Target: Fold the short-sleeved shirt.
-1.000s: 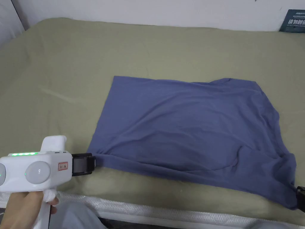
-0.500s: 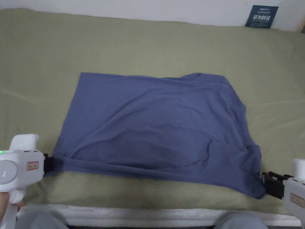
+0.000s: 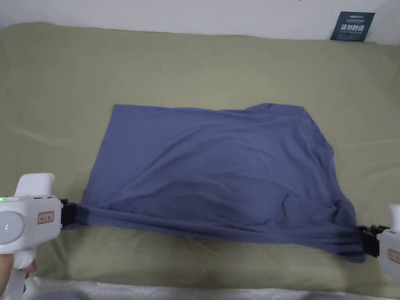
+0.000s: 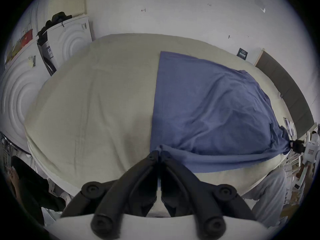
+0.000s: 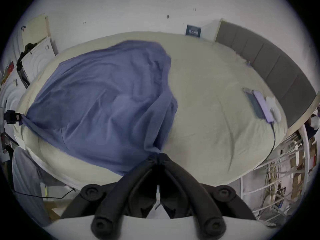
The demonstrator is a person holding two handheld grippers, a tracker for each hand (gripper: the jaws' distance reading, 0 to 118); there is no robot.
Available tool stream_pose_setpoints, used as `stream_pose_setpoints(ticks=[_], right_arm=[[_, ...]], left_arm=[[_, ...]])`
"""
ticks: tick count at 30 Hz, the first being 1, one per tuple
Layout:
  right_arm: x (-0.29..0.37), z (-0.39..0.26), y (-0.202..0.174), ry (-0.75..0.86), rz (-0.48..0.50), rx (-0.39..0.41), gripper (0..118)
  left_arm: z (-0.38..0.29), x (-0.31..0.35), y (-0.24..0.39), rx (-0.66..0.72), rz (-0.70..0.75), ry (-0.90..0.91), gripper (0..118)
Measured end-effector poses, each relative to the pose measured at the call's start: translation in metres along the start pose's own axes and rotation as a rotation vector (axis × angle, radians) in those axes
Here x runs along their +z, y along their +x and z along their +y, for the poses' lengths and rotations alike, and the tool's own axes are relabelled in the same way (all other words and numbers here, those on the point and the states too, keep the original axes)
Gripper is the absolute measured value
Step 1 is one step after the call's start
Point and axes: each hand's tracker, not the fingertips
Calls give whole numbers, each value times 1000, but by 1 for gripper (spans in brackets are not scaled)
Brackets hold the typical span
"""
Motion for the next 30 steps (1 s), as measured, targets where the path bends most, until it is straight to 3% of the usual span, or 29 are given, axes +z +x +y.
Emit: stream_pose_setpoints(ticks=[6,15,26,28,29,30], right_arm=[[-26,71,-6,105,-55,8,2],[-111,146,-21,69,-91,41,2],[-180,162,-24,-29,-89,24,2],[-178,159,-20,-31,-85,19,10],[-175,157,-18,-29,-91,7,30],[-170,155,-16,-16,-102,-11,56]], left_arm=[[58,-14,12,-10,28,104,2],[128,-86,27,9,66,88,2],[143,-143,36,-14,94,10,2],[141,-146,33,4,64,6,4],[140,-145,31,18,36,10,19],[140,-142,30,19,19,11,50]])
